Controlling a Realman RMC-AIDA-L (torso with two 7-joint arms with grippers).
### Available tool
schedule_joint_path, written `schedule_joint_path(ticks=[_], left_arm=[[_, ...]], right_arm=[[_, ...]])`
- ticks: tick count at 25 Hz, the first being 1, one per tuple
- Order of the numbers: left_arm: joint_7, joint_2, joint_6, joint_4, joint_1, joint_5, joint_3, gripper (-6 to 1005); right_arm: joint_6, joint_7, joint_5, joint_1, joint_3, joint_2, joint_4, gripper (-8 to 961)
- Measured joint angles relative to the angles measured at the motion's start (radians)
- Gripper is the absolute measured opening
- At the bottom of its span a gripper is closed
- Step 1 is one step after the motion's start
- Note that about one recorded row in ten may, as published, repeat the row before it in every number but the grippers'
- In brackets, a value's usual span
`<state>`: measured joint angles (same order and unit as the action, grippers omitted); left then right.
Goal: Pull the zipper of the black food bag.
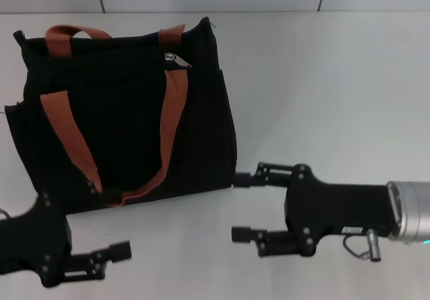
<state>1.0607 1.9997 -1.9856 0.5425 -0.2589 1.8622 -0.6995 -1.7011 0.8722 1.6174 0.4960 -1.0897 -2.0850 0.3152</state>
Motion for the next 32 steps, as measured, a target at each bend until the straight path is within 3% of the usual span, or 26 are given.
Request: schedule_joint_path(ticks=[8, 32], left_arm=[[-0.024, 0.008, 0.095, -0.024, 0.001, 0.110, -0.006, 834], [-0.036, 0.019, 0.091, -0.026, -0.019, 0.108, -0.017, 834]], right_arm=[[0.053, -0.023, -0.001, 0.029, -0.069, -0.007, -0.061, 754], [0.076, -0.065, -0.009, 0.060, -0.061, -0.007, -0.104, 756]])
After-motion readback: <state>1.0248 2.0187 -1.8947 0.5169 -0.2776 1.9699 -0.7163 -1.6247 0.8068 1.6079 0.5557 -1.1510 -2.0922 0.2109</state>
